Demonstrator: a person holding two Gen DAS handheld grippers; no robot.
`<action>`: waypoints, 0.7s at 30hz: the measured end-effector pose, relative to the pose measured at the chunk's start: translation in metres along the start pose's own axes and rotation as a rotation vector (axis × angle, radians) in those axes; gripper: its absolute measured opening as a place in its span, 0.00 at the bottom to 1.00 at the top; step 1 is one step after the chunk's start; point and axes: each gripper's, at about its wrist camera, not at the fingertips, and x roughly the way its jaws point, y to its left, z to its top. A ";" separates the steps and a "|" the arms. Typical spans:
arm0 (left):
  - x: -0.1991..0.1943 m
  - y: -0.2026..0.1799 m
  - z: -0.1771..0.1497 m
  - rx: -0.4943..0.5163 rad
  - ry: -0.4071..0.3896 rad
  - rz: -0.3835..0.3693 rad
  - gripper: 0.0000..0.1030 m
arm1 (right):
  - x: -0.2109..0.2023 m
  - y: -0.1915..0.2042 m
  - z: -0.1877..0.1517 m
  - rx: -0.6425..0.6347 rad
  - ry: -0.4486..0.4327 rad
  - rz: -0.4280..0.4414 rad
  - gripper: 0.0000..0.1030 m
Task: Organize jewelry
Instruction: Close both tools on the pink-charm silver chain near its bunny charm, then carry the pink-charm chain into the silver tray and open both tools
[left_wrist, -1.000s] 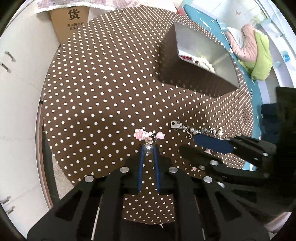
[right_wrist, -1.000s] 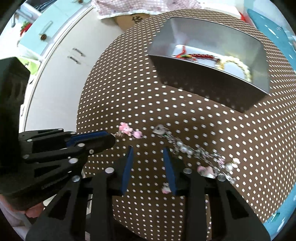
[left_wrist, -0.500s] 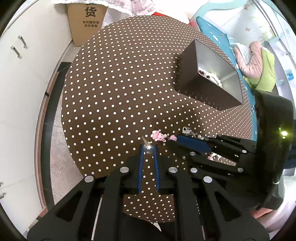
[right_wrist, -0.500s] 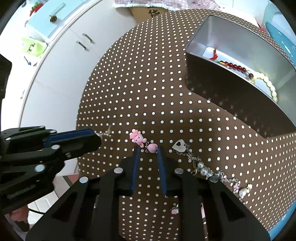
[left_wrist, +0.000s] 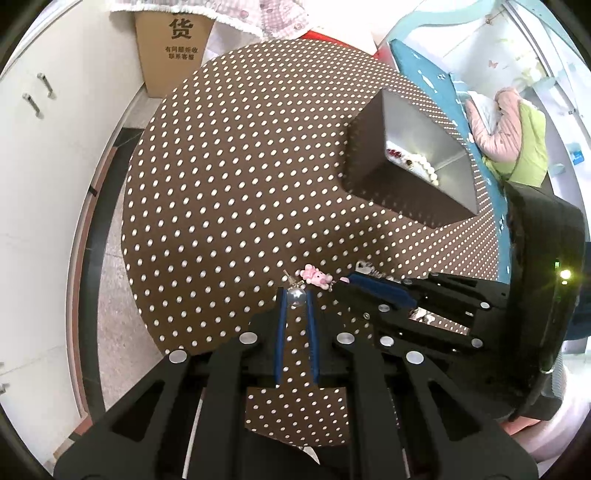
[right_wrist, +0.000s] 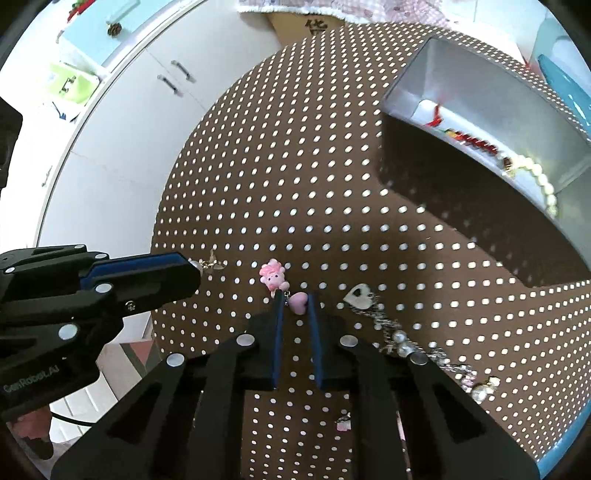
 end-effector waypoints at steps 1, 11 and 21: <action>-0.002 -0.004 0.003 0.009 -0.005 -0.002 0.10 | -0.004 -0.001 0.001 0.007 -0.012 0.002 0.11; -0.009 -0.055 0.032 0.141 -0.039 -0.040 0.10 | -0.061 -0.033 0.001 0.112 -0.144 -0.026 0.11; -0.003 -0.117 0.072 0.277 -0.060 -0.072 0.10 | -0.111 -0.074 0.004 0.220 -0.273 -0.070 0.11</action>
